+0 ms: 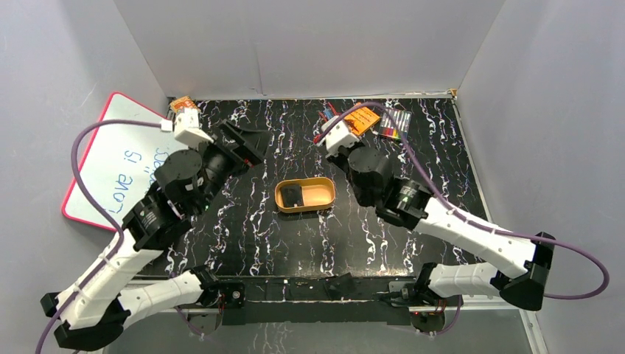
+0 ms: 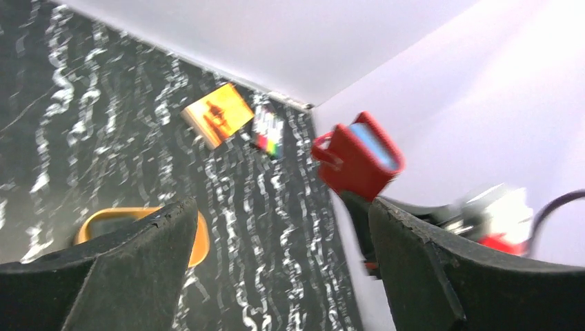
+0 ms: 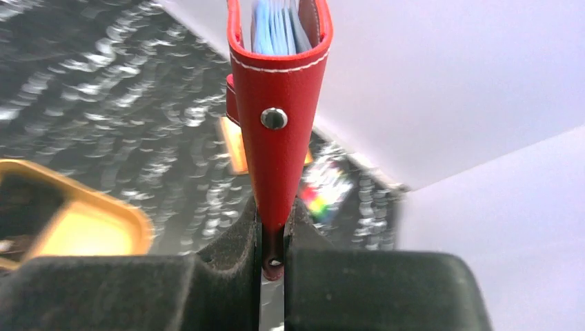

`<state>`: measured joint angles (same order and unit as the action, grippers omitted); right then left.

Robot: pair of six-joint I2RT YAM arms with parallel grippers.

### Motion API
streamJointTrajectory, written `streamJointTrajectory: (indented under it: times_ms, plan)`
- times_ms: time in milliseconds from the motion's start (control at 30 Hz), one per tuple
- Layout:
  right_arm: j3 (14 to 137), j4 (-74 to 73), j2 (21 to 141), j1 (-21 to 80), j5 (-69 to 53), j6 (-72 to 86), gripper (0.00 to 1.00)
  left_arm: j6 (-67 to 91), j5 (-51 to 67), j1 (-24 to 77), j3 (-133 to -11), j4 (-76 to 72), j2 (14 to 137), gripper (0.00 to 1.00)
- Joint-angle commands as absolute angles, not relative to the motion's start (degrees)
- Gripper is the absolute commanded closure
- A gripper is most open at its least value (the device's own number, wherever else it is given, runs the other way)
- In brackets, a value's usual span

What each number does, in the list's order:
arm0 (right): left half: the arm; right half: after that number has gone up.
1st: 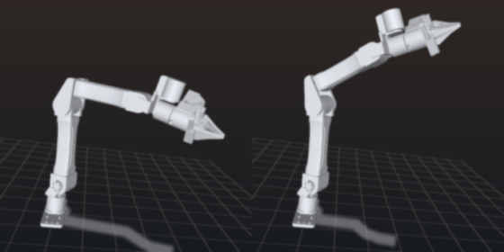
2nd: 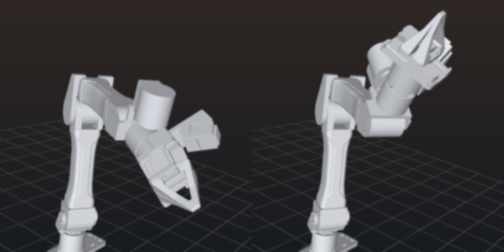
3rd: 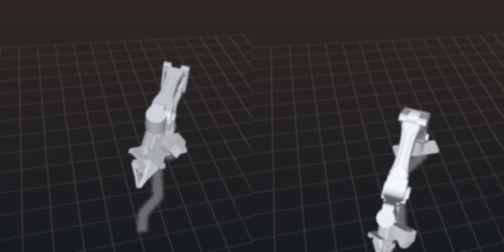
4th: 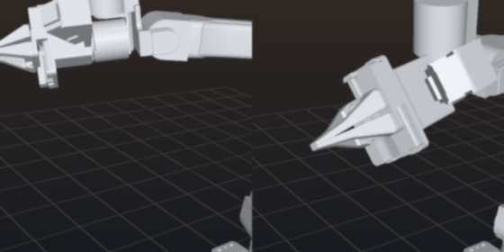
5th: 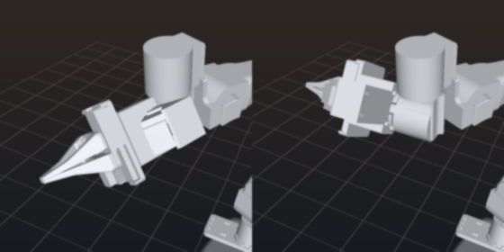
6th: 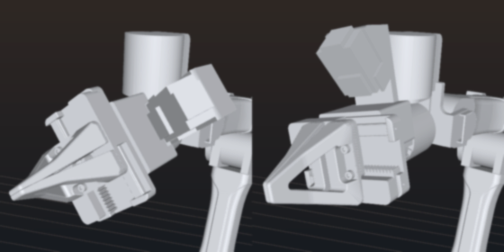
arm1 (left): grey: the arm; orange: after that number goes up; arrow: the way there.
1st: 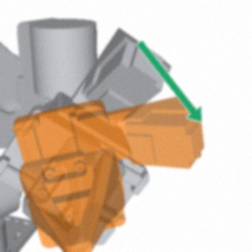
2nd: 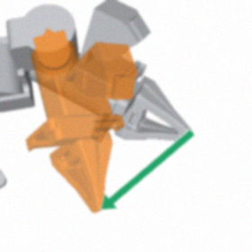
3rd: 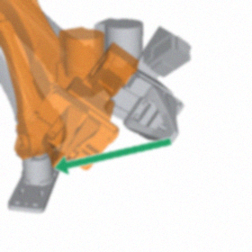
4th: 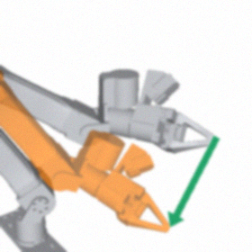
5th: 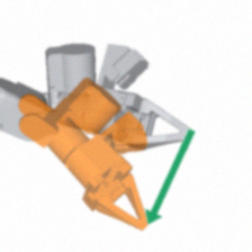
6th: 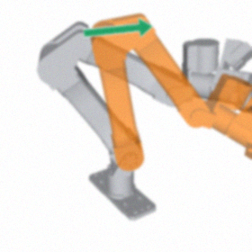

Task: Put the credit cards into the card holder
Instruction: Close the card holder at the center of the board.

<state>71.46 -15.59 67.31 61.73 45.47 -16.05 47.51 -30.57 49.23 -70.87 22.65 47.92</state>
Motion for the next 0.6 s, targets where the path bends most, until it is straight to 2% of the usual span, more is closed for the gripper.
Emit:
streamJointTrajectory:
  times_ms: [0,133,233,567]
  plan:
    - [61.9,29.0,65.3,63.2,58.8,-63.0,1.00,42.9,-25.1,49.1,-76.5,13.9,53.2,0.09]
    - [51.8,56.4,65.1,65.8,52.4,-86.5,1.00,42.2,-20.2,49.0,-75.7,7.1,55.1,0.09]
    - [47.1,67.9,65.7,67.6,47.9,-99.0,1.00,42.4,-18.4,49.0,-76.1,5.6,56.6,0.09]
    - [46.1,71.7,66.8,72.1,46.5,-105.2,1.00,46.8,-11.1,49.1,-67.2,-5.0,54.8,0.08]
